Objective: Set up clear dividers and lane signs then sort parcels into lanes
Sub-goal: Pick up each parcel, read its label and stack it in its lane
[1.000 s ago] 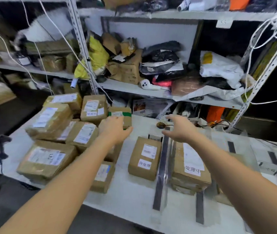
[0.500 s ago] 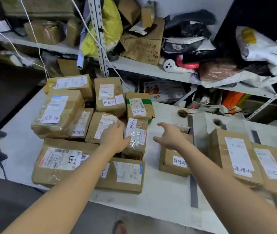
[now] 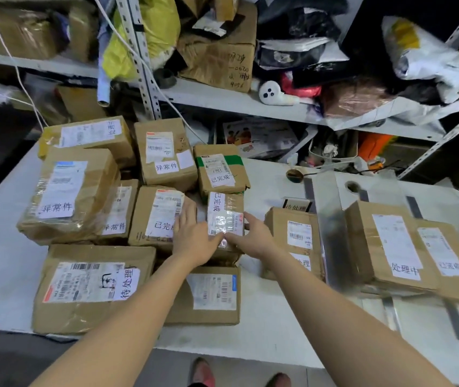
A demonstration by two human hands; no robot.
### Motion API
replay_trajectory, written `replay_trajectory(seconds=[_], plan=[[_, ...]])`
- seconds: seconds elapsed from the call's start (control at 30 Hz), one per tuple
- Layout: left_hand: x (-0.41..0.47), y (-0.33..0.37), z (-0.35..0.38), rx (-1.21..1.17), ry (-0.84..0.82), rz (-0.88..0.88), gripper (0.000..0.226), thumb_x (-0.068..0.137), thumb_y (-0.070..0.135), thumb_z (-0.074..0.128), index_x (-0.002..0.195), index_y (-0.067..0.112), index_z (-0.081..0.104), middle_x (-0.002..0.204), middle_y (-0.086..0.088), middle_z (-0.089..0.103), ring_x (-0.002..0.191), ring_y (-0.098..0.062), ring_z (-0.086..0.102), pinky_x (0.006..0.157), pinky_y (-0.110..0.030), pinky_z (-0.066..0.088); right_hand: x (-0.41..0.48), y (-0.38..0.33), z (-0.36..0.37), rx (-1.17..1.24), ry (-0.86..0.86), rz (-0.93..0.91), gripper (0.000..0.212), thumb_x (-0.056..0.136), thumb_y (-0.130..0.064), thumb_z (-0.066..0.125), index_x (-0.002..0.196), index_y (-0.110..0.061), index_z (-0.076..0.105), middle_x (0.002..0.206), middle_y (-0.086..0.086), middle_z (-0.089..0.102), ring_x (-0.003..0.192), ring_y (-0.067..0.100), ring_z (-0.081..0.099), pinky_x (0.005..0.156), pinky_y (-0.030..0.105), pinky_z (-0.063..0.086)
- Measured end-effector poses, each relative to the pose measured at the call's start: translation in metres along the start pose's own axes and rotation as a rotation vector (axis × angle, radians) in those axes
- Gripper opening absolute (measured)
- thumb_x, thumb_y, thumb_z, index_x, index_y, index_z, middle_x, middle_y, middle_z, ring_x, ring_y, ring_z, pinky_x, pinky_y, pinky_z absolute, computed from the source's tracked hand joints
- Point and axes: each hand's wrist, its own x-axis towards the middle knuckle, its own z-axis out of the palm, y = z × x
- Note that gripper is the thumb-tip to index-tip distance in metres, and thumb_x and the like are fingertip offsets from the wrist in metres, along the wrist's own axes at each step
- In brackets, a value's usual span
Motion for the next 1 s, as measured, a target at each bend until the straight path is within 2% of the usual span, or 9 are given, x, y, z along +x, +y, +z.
replay_trajectory(seconds=[0.07,0.13,0.2,0.3,0.37,0.43,0.6,0.87,1.0], plan=[[-0.001,0.000,0.004,-0.040,0.029,0.007,0.055,0.097,0.057,0.053,0.145,0.029,0.054,0.169,-0.009,0.007,0.156,-0.029,-0.001,0.124,-0.046,0.004,-0.002,-0.001,-0.004,0.037,0.006,-0.009,0.059,0.085,-0.032,0.082,0.137,-0.025,0.055,0.130,-0.009,0.066,0.110,0.006,0.058,0.066,0.008,0.036],[0.000,0.003,0.005,-0.127,0.058,0.001,0.048,0.096,0.055,0.056,0.138,0.032,0.060,0.164,-0.007,0.023,0.151,-0.030,0.021,0.121,-0.048,0.023,-0.004,-0.005,-0.009,0.066,0.034,-0.027,0.059,0.083,-0.035,0.083,0.135,-0.027,0.057,0.128,-0.011,0.066,0.111,0.005,0.059,0.074,0.014,0.046],[0.004,0.005,0.002,-0.241,0.037,-0.017,0.047,0.094,0.057,0.055,0.133,0.034,0.063,0.148,-0.002,0.044,0.134,-0.024,0.044,0.109,-0.047,0.043,-0.004,-0.006,-0.017,0.096,0.068,-0.049,0.058,0.082,-0.034,0.084,0.134,-0.027,0.058,0.130,-0.007,0.068,0.116,0.010,0.062,0.087,0.024,0.053],[0.006,0.016,-0.007,-0.364,0.030,0.017,0.049,0.092,0.061,0.051,0.136,0.039,0.058,0.131,0.013,0.060,0.115,-0.014,0.057,0.095,-0.045,0.054,-0.010,-0.013,-0.034,0.158,0.075,-0.057,0.056,0.086,-0.025,0.080,0.137,-0.024,0.057,0.131,-0.004,0.067,0.107,0.005,0.058,0.077,0.016,0.051],[0.002,0.031,-0.019,-0.477,0.029,0.018,0.043,0.098,0.043,0.059,0.140,0.037,0.056,0.125,0.018,0.060,0.111,-0.012,0.060,0.092,-0.041,0.055,-0.016,-0.019,-0.044,0.200,0.084,-0.060,0.055,0.087,-0.022,0.079,0.138,-0.023,0.057,0.131,-0.002,0.067,0.106,0.006,0.058,0.079,0.021,0.054],[0.000,0.044,-0.028,-0.561,0.045,0.009,0.040,0.099,0.034,0.062,0.139,0.032,0.058,0.124,0.012,0.065,0.108,-0.015,0.063,0.090,-0.042,0.057,-0.023,-0.023,-0.055,0.232,0.103,-0.078,0.055,0.088,-0.020,0.078,0.138,-0.022,0.057,0.130,0.000,0.068,0.108,0.010,0.061,0.090,0.032,0.057],[-0.006,0.070,-0.048,-0.532,0.157,0.001,0.039,0.094,0.040,0.066,0.131,0.028,0.066,0.117,0.003,0.072,0.096,-0.015,0.066,0.079,-0.041,0.060,-0.037,-0.027,-0.081,0.294,0.136,-0.125,0.055,0.087,-0.021,0.078,0.138,-0.025,0.058,0.129,0.000,0.069,0.109,0.010,0.062,0.095,0.044,0.058],[-0.031,0.142,-0.076,-0.572,0.242,0.024,0.033,0.091,0.039,0.068,0.122,0.028,0.072,0.105,0.005,0.074,0.093,-0.017,0.068,0.081,-0.041,0.061,-0.058,-0.020,-0.144,0.335,0.144,-0.234,0.051,0.083,-0.025,0.079,0.131,-0.032,0.064,0.117,-0.007,0.075,0.105,0.010,0.070,0.087,0.040,0.062],[-0.047,0.201,-0.076,-0.671,0.262,0.062,0.032,0.092,0.034,0.071,0.123,0.027,0.071,0.106,0.009,0.072,0.094,-0.008,0.067,0.084,-0.034,0.059,-0.081,-0.002,-0.203,0.352,0.145,-0.301,0.038,0.082,-0.022,0.082,0.110,-0.041,0.066,0.108,-0.008,0.077,0.098,0.011,0.073,0.086,0.038,0.062]])
